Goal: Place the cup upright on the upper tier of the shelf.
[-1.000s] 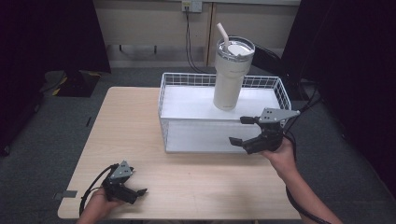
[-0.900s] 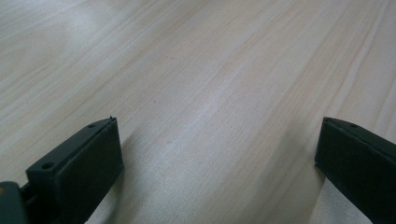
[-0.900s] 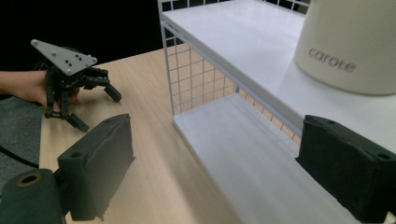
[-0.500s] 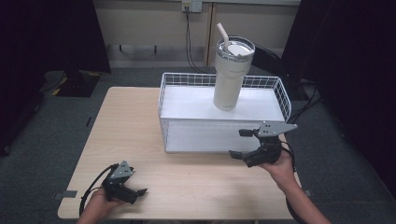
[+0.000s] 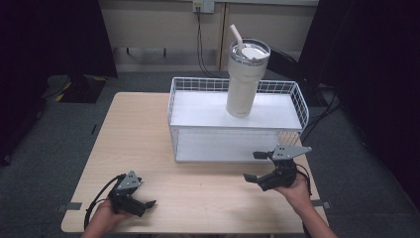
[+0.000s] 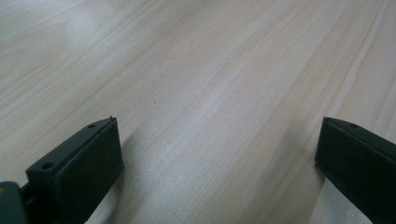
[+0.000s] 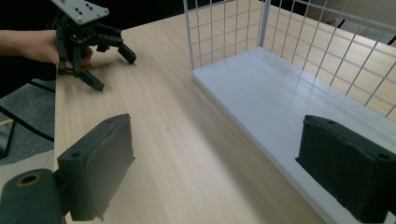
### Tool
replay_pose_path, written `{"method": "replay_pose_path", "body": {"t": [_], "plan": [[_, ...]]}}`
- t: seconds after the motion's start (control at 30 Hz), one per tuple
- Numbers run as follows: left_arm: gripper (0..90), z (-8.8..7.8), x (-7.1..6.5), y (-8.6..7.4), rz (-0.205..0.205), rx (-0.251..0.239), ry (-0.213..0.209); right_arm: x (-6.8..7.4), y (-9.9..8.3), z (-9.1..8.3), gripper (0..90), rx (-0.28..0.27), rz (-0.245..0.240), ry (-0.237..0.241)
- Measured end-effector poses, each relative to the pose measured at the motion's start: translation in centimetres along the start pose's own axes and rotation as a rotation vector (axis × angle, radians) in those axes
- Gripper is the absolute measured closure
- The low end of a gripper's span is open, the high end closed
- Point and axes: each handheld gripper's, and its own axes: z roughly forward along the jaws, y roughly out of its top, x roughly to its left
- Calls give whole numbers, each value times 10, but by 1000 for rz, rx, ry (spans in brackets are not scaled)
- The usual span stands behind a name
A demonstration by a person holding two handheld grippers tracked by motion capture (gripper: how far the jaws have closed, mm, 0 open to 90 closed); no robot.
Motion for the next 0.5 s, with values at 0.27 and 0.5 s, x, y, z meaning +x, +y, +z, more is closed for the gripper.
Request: {"method": "replay_pose_path", "body": {"t": [0.27, 0.5], "plan": [[1, 0, 0, 0, 0, 0, 0, 0, -14, 3, 95, 7, 9, -4], [1, 0, 0, 0, 0, 0, 0, 0, -31, 8, 94, 29, 7, 0]]}}
